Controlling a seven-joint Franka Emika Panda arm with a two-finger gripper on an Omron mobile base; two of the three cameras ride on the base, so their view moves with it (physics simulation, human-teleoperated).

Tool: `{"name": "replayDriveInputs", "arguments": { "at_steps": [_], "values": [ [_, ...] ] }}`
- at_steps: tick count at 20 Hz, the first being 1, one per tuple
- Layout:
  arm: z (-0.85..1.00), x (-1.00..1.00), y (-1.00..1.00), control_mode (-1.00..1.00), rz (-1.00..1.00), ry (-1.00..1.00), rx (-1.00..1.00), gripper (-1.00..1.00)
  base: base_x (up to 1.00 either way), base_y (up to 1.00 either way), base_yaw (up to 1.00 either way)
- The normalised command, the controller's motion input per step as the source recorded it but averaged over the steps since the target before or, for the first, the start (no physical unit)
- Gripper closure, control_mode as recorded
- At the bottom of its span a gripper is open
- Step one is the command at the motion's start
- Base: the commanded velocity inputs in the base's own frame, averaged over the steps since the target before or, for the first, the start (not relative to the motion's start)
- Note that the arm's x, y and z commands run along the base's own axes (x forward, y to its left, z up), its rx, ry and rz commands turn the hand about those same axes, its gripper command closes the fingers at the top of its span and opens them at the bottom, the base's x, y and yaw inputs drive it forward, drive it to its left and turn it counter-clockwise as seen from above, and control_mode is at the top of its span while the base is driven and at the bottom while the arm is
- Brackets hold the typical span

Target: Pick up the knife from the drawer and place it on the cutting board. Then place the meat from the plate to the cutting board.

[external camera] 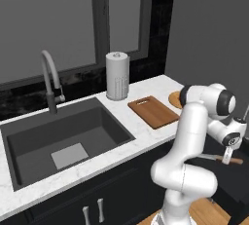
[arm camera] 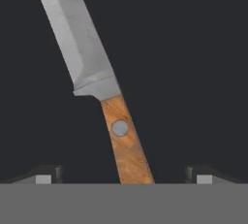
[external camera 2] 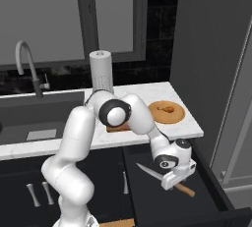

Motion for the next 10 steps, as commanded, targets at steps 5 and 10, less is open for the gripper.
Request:
{"name": "replayDriveInputs", "arguments": {
  "at_steps": [5,10],
  "values": [
    [-0.35,0.01,-0.03,-1.0,0.01,0.0,0.0,-1.0,0.0,0.0,0.0],
    [-0.25,0.16,-0.08,-1.0,0.01,0.0,0.0,-1.0,0.0,0.0,0.0]
  ]
}}
